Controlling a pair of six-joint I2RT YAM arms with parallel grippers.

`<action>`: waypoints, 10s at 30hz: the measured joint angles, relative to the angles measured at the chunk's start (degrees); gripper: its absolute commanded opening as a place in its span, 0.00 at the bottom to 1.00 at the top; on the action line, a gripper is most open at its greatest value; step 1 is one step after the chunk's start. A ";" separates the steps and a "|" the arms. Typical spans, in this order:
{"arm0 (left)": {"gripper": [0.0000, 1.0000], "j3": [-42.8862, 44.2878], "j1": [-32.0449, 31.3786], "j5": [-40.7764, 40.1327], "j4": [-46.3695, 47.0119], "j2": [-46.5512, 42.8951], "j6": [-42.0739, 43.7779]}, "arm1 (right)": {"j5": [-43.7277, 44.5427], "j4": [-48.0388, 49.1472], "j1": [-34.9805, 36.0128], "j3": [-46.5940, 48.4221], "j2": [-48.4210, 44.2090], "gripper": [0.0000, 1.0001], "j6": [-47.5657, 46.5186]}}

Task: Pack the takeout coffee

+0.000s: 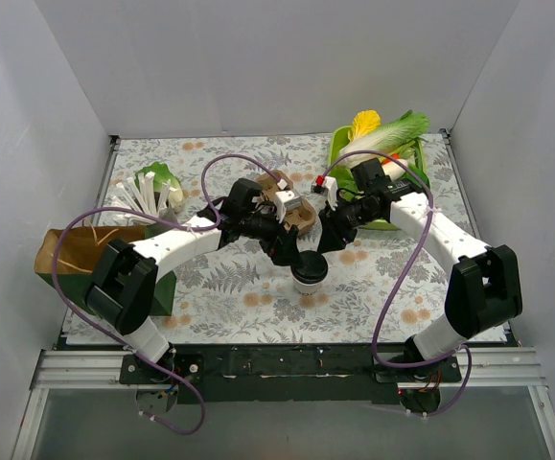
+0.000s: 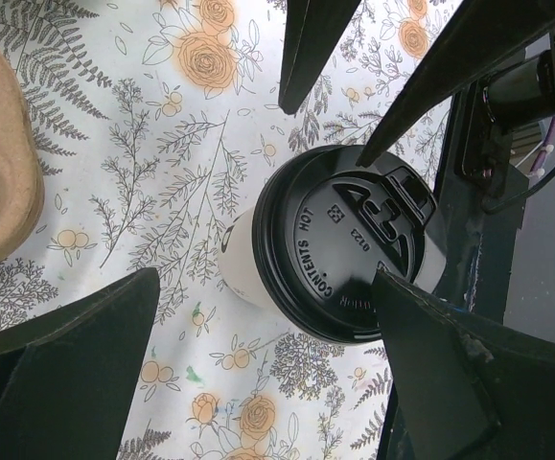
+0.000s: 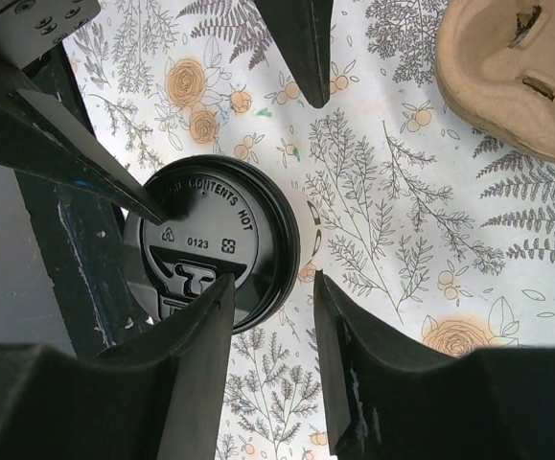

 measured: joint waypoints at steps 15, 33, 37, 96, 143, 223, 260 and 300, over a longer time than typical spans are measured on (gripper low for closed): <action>0.95 -0.66 0.31 -0.26 -0.42 -0.33 0.00 | -3.02 -0.04 0.00 -1.38 0.17 0.52 0.11; 0.95 -1.42 0.33 0.70 -1.60 -0.66 1.53 | -3.08 -0.22 1.62 -3.50 0.04 0.51 -0.37; 0.95 -1.77 0.33 1.07 -1.64 -0.94 1.55 | -2.67 -0.17 1.95 -3.67 -0.04 0.51 -0.66; 0.94 -4.94 0.33 6.43 3.39 0.68 -2.36 | -25.42 -5.70 -6.19 -13.11 5.64 0.50 -5.66; 0.92 -13.77 0.66 11.98 21.00 -0.52 -1.03 | -17.64 0.92 -2.10 -11.93 -1.92 0.69 -9.44; 0.98 -18.08 -0.59 14.10 21.64 -0.85 -19.37 | -17.73 12.39 -2.14 -15.82 2.47 0.80 7.65; 0.98 -19.47 -0.48 17.92 33.16 3.37 -19.76 | -18.47 7.04 -2.27 -12.92 4.59 0.81 0.96; 0.98 -1.88 10.12 3.50 6.95 -5.77 -6.62 | -0.02 -8.24 8.09 -1.36 -3.76 0.98 -39.56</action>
